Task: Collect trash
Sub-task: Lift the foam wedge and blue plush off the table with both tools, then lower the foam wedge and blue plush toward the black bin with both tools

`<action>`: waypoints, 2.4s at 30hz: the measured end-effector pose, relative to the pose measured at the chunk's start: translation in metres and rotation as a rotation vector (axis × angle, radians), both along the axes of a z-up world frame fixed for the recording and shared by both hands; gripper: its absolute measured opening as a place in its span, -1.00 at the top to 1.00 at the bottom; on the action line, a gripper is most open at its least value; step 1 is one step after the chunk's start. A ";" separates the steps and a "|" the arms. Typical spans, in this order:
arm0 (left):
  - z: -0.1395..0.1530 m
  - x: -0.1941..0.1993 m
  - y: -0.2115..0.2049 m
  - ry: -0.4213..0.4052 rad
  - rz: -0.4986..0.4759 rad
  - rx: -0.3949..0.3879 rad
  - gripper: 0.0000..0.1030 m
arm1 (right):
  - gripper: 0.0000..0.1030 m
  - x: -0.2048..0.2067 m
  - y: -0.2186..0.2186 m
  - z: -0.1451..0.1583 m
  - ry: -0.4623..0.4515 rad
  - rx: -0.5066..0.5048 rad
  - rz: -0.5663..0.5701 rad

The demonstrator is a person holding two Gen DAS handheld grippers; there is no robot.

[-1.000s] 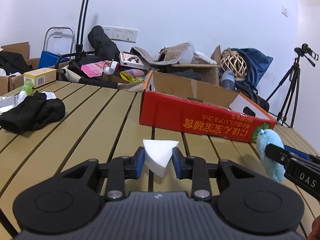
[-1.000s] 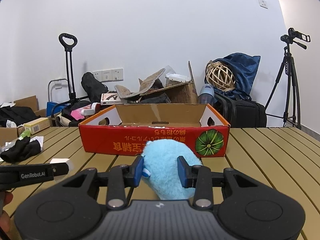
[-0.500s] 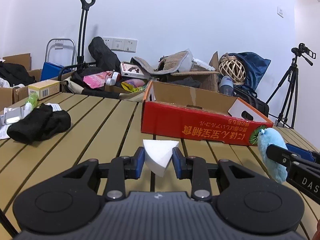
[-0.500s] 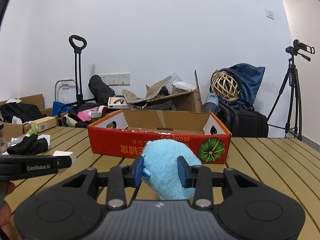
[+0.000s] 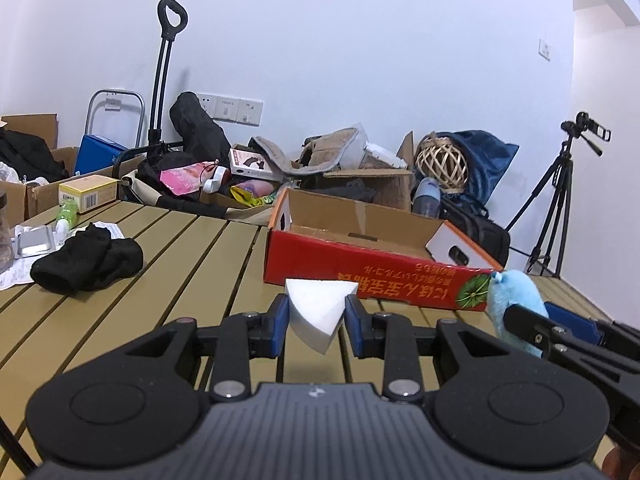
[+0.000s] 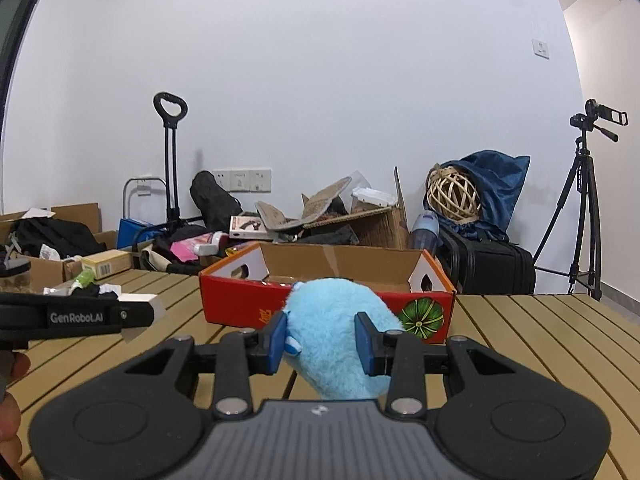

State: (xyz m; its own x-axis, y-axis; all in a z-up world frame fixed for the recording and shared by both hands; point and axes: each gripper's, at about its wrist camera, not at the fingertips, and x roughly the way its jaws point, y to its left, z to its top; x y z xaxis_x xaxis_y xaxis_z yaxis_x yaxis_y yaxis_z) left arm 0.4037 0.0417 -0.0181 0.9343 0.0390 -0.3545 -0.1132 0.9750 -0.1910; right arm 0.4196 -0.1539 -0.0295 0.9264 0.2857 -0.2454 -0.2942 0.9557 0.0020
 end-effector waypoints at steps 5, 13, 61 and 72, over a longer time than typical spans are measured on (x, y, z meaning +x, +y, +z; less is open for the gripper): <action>0.007 -0.023 -0.004 -0.014 -0.007 0.014 0.41 | 0.31 -0.023 -0.006 0.005 -0.021 0.000 0.009; -0.001 -0.071 0.000 0.006 -0.004 0.016 0.41 | 0.31 -0.065 -0.020 0.011 -0.050 0.001 0.031; -0.129 -0.273 -0.028 0.384 -0.116 0.215 0.41 | 0.31 -0.282 -0.024 -0.131 0.464 -0.188 0.191; -0.142 -0.265 -0.026 0.429 -0.114 0.210 0.41 | 0.31 -0.275 -0.018 -0.147 0.539 -0.210 0.187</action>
State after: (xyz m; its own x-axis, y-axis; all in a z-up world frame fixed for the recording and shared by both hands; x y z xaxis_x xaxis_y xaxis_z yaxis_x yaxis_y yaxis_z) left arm 0.1383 0.0156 -0.1602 0.7081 0.0566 -0.7038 -0.0285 0.9983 0.0516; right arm 0.1449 -0.1719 -0.1764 0.5949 0.3264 -0.7346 -0.4672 0.8840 0.0144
